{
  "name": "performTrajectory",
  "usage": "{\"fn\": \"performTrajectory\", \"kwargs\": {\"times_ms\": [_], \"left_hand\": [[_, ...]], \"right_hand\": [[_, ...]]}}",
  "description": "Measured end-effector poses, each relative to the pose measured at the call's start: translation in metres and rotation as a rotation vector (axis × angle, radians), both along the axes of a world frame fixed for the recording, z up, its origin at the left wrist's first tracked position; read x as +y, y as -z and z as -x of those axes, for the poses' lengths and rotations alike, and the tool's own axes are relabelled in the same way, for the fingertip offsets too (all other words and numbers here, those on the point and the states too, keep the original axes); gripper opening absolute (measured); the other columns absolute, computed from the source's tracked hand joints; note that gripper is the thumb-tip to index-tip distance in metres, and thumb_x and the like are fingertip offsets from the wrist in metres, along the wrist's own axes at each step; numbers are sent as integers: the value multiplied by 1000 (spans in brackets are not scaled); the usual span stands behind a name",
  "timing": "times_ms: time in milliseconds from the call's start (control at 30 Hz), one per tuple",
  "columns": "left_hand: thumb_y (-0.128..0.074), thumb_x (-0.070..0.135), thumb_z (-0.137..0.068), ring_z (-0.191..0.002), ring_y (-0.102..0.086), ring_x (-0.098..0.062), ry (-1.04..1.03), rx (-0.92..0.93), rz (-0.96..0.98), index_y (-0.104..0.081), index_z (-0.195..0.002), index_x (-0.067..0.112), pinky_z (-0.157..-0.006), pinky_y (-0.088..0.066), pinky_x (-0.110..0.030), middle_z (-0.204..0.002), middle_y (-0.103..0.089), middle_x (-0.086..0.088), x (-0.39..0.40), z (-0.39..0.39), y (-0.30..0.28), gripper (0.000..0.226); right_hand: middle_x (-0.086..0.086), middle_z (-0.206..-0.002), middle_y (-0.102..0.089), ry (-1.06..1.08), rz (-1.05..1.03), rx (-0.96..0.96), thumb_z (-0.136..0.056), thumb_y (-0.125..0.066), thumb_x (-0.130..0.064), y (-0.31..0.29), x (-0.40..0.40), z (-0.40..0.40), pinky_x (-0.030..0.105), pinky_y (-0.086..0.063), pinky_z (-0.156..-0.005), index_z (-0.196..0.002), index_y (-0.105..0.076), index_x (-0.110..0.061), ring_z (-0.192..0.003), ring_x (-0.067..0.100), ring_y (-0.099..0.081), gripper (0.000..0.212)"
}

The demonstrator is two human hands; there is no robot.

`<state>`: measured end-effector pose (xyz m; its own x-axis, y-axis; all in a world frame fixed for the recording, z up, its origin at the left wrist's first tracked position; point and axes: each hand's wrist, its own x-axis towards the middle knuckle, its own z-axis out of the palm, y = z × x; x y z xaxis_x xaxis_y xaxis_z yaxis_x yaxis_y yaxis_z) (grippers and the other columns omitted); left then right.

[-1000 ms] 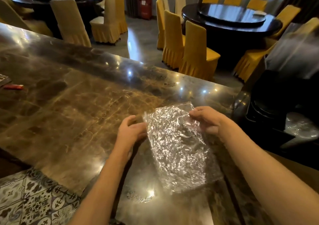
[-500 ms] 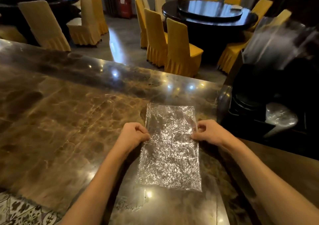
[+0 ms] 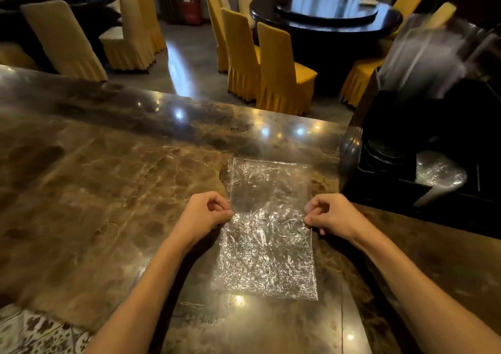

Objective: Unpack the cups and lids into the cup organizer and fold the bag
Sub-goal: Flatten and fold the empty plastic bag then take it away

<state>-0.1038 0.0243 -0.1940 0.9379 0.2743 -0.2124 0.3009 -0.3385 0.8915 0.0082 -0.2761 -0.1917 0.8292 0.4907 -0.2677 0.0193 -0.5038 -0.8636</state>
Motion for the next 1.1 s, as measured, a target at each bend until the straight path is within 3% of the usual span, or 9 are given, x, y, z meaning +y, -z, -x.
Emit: {"fn": "performTrajectory", "kwargs": {"times_ms": [100,267,400,567,700,900,967,1100], "left_hand": [[-83,2,-77,-57,-61,-2,71,-29,-117,-71,-76,17,-58,-50,-17,-66,-72,4,1,2,1,19],[-84,11,-77,-56,-56,4,141,-81,-326,-68,-68,29,-56,-42,-11,-65,-66,23,1,3,6,26],[-84,12,-79,-59,-52,0,181,-145,-392,-64,-66,27,-55,-38,-15,-67,-61,11,3,9,5,28],[-81,0,-78,-63,-53,-2,195,-195,-351,-71,-73,25,-60,-43,-11,-77,-65,6,8,11,1,28],[-78,-1,-79,-65,-55,-5,181,-194,-334,-73,-77,23,-63,-45,-14,-82,-67,4,9,12,4,25],[-76,-4,-81,-68,-59,-4,205,-185,-275,-74,-82,27,-66,-48,-15,-88,-69,4,15,20,3,31],[-69,-7,-84,-78,-64,-7,173,-179,-270,-74,-84,26,-74,-51,-22,-93,-69,3,13,23,-1,33],[-59,-4,-91,-93,-60,-6,58,-296,-418,-73,-96,15,-84,-44,-13,-101,-64,3,-14,29,-14,24]], "right_hand": [[0,-63,-64,10,28,-118,-80,-79,-1,3,1,6,24,-52,-52,-83,-68,-9,-55,6,-59,13],[-6,-76,-69,-44,145,-383,-80,-81,-11,9,-5,13,24,-51,-69,-76,-66,-20,-72,4,-63,18],[-4,-86,-64,-38,96,-580,-79,-79,-4,17,-12,24,35,-53,-72,-75,-65,-18,-82,11,-62,21],[-10,-99,-57,-133,136,-808,-82,-75,-1,28,-20,35,20,-50,-71,-92,-73,-17,-86,1,-56,18],[-7,-102,-57,-142,127,-826,-86,-74,-4,28,-24,39,7,-39,-74,-101,-76,-15,-83,2,-53,19],[4,-106,-60,-146,152,-796,-86,-69,7,19,-27,52,23,-52,-77,-106,-77,-11,-90,14,-60,28],[4,-108,-59,-92,110,-746,-88,-65,6,15,-27,57,22,-50,-80,-106,-77,-10,-94,13,-60,27],[-1,-115,-58,64,20,-658,-92,-62,1,10,-16,69,17,-43,-93,-107,-76,-13,-110,7,-56,24]]}}
